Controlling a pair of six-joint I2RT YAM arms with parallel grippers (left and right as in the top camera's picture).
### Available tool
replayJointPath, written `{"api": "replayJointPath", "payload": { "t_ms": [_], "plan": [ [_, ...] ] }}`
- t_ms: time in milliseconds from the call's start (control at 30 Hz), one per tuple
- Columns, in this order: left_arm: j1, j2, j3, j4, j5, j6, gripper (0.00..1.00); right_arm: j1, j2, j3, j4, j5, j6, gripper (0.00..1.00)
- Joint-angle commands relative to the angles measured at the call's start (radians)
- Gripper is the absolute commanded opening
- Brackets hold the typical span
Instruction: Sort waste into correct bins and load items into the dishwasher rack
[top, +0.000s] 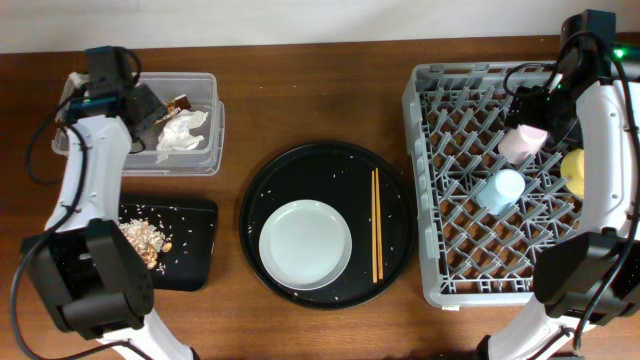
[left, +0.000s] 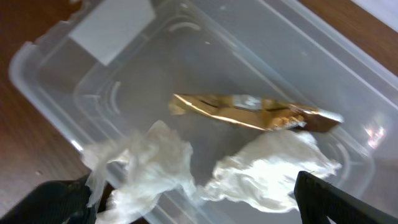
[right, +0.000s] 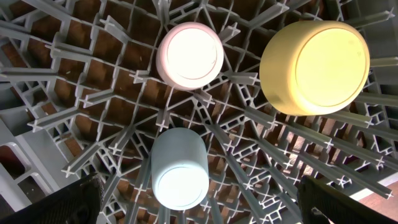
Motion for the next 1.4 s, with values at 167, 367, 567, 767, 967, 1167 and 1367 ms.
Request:
{"api": "replayJointPath", "payload": {
  "t_ms": [167,367,567,767,967,1167,1367],
  "plan": [
    [0.142,-0.030,0.003,0.140,0.443,-0.002,0.99,-0.003,0.003,0.001,0.000,0.013,0.008,0.98],
    [0.114,-0.021,0.002,0.309,0.566,0.115,0.99,-0.003,0.003,0.001,0.000,0.013,0.008,0.98],
    [0.084,-0.015,0.002,0.298,0.451,0.154,0.99,-0.003,0.003,0.001,0.000,0.013,0.008,0.98],
    [0.071,0.041,-0.003,0.239,0.448,0.329,0.99,-0.003,0.003,0.001,0.001,0.013,0.008,0.98],
    [0.082,0.041,-0.002,0.279,0.510,0.665,0.99,-0.003,0.003,0.001,0.000,0.013,0.008,0.98],
    [0.265,0.002,-0.002,0.179,0.273,0.176,0.99,-0.003,0.003,0.001,0.000,0.013,0.008,0.98],
    [0.519,0.001,-0.002,0.063,0.300,0.067,0.99,-0.003,0.003,0.001,0.000,0.013,0.008,0.98]
  ]
}}
